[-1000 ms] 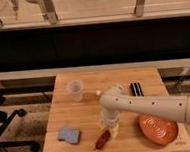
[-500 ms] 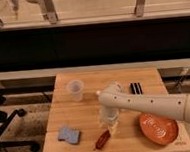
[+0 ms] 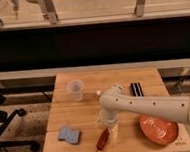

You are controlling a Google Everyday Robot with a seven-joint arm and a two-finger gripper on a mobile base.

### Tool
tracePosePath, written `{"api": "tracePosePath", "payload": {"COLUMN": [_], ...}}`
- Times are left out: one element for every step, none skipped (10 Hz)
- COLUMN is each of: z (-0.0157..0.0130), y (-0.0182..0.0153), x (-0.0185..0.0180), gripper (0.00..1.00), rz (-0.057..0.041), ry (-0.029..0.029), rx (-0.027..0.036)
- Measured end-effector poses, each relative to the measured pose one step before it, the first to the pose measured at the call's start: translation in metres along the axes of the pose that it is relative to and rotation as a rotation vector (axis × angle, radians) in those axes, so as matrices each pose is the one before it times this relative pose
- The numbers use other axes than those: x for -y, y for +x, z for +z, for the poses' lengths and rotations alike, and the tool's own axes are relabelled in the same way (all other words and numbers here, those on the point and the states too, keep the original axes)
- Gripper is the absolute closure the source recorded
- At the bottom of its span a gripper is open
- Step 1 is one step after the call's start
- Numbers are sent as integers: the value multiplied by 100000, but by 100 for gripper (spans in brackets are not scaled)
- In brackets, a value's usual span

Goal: Place the pepper in the ceramic cup

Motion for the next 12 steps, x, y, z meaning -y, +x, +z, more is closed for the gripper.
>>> {"api": "tracePosePath", "payload": {"z": [0, 93, 91, 56, 39, 223, 239, 75, 108, 60, 36, 27], "y": [23, -105, -194, -94, -48, -235, -293, -168, -209, -47, -24, -24], "x": [-88, -2, 77, -71, -131, -241, -150, 28, -7, -50, -67, 56], "gripper": [20, 20, 20, 20, 20, 20, 20, 20, 20, 20, 25, 34], "rz": [650, -280, -678, -269, -247, -701, -845, -587, -712, -228, -250, -101], "ry": [311, -77, -13, 244, 378, 257, -90, 51, -61, -52, 75, -28], "rx": [262, 237, -21, 89, 123, 490, 96, 0, -53, -99, -294, -134]}}
